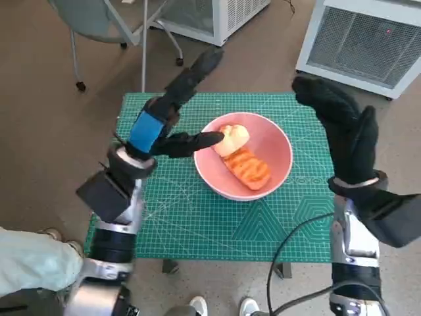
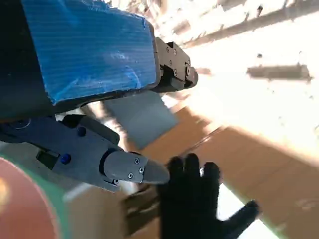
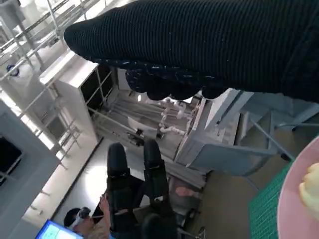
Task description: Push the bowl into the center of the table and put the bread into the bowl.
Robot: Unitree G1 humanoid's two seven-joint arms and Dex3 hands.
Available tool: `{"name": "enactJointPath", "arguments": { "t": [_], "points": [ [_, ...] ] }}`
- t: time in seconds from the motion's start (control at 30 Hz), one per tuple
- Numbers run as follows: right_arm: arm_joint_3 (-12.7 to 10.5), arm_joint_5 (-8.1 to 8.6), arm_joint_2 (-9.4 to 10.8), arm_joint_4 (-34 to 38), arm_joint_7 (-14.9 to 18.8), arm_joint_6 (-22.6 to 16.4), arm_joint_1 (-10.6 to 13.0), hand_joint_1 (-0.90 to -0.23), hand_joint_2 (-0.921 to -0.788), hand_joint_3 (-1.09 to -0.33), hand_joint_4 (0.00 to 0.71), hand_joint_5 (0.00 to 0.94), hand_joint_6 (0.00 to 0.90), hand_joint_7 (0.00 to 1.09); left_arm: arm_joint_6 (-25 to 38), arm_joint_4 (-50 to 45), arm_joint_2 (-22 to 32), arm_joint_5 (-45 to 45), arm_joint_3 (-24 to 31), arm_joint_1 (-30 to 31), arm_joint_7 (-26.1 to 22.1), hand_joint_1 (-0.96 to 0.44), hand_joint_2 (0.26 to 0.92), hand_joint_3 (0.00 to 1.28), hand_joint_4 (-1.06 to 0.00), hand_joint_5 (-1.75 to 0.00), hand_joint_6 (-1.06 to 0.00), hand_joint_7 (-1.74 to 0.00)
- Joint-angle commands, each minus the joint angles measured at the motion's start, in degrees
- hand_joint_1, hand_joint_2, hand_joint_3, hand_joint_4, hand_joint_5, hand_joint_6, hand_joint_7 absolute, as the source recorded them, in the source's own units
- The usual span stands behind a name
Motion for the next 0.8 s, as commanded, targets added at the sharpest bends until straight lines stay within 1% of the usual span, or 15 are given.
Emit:
{"name": "enactJointPath", "arguments": {
  "t": [0.03,0.2,0.43,0.57,0.8],
  "points": [
    [0.5,-0.48,0.3,-0.4,-0.6,1.3,-0.1,-0.661,-0.921,-0.704,0.096,0.000,-0.001,0.43,-2.0,0.5,-1.2,0.2,1.2,0.9,2.4,-0.50,0.921,0.41,-0.11,-0.01,-0.19,-0.01],
    [0.7,-0.57,0.3,-0.3,-0.5,1.3,-0.6,-0.660,-0.921,-0.709,0.098,0.002,-0.001,0.43,-0.6,-1.0,-1.9,-1.1,1.1,2.3,2.3,-0.53,0.921,0.43,-0.10,-0.01,-0.17,0.00],
    [0.8,-0.55,0.3,-0.3,-0.5,1.3,-0.7,-0.660,-0.921,-0.710,0.100,0.002,-0.001,0.43,-0.3,-1.3,-2.0,-1.2,1.1,2.4,2.2,-0.54,0.921,0.44,-0.10,-0.01,-0.17,0.00],
    [1.6,-1.29,0.3,-1.7,-0.6,1.9,-1.0,-0.664,-0.921,-0.713,0.100,0.002,-0.001,0.43,1.2,-2.8,-2.4,-5.3,0.6,3.7,-1.4,-0.56,0.921,0.44,-0.10,-0.01,-0.17,0.00],
    [1.9,-1.30,0.0,-3.6,-0.7,3.1,-0.8,-0.673,-0.921,-0.717,0.099,0.001,-0.001,0.43,3.2,-4.3,-2.0,-8.1,0.9,3.7,-4.2,-0.58,0.921,0.44,-0.10,0.00,-0.17,0.00]
  ]
}}
